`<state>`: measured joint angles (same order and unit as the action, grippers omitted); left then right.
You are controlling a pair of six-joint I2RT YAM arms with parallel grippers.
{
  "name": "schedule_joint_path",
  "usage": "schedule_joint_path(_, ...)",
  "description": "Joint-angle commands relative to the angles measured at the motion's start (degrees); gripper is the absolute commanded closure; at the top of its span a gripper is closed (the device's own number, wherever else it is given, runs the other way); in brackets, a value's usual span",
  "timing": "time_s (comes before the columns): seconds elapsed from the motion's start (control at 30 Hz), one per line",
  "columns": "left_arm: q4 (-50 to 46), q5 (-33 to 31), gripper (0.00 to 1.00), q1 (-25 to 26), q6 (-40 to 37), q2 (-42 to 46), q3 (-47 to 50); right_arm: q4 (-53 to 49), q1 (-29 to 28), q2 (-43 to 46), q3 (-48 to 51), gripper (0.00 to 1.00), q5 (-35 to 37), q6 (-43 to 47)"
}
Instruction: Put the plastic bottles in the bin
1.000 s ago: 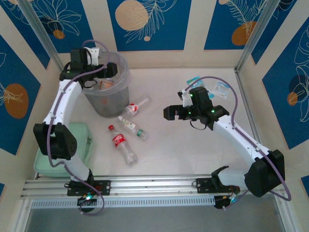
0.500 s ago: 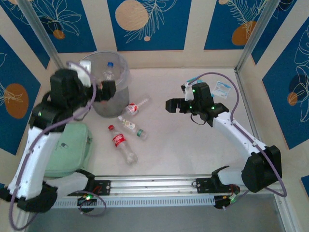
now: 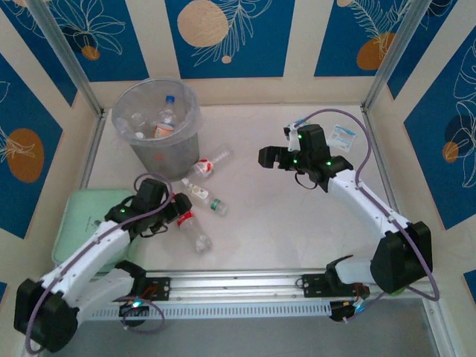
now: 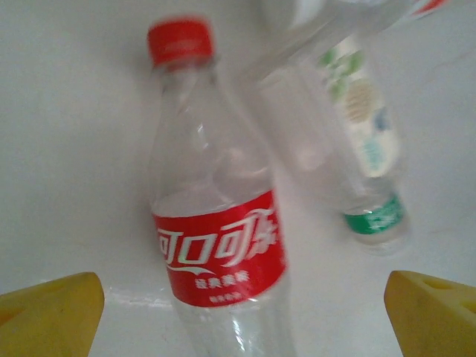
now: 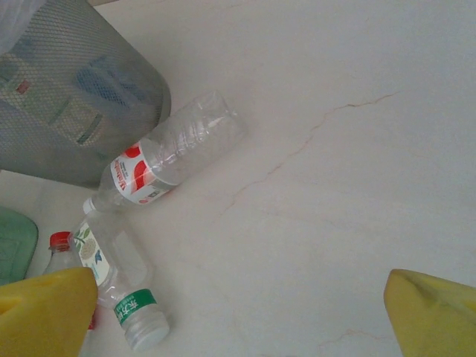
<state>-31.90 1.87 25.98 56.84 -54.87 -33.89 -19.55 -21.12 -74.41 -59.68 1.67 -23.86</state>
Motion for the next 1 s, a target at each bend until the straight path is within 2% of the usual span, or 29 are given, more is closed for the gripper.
schedule_joint_path(0.0, 7.98, 2.44, 0.04, 0.48, 4.80, -4.45, 0.58, -2.66, 0.94, 3.11, 1.64, 0.01, 2.37, -1.19)
schedule_joint_path(0.27, 13.83, -0.13, 0.16, 0.48, 4.67, -15.05, 2.34, -3.28, 3.80, 4.76, 2.67, 0.01, 1.25, -1.37)
schedule_joint_path(0.4, 12.92, -1.91, 0.28, 0.48, 4.12, -16.42, 1.22, -3.13, 3.90, 4.84, 2.55, 0.01, 1.06, -1.10)
schedule_joint_path(0.57, 9.80, -8.18, 0.45, 0.52, 2.64, -13.77, 0.21, -2.33, 3.98, 4.39, 3.74, 0.01, 0.14, -1.76)
schedule_joint_path(0.77, 1.35, -11.64, 0.49, 0.48, -0.32, -10.40, -4.19, -1.72, 3.99, 3.50, 4.13, 0.01, -0.88, -2.16)
schedule_joint_path(0.97, -13.77, -24.47, 0.58, 0.31, -3.25, 0.77, -10.54, -2.33, 4.24, 3.78, 3.87, 0.01, -0.05, -1.14)
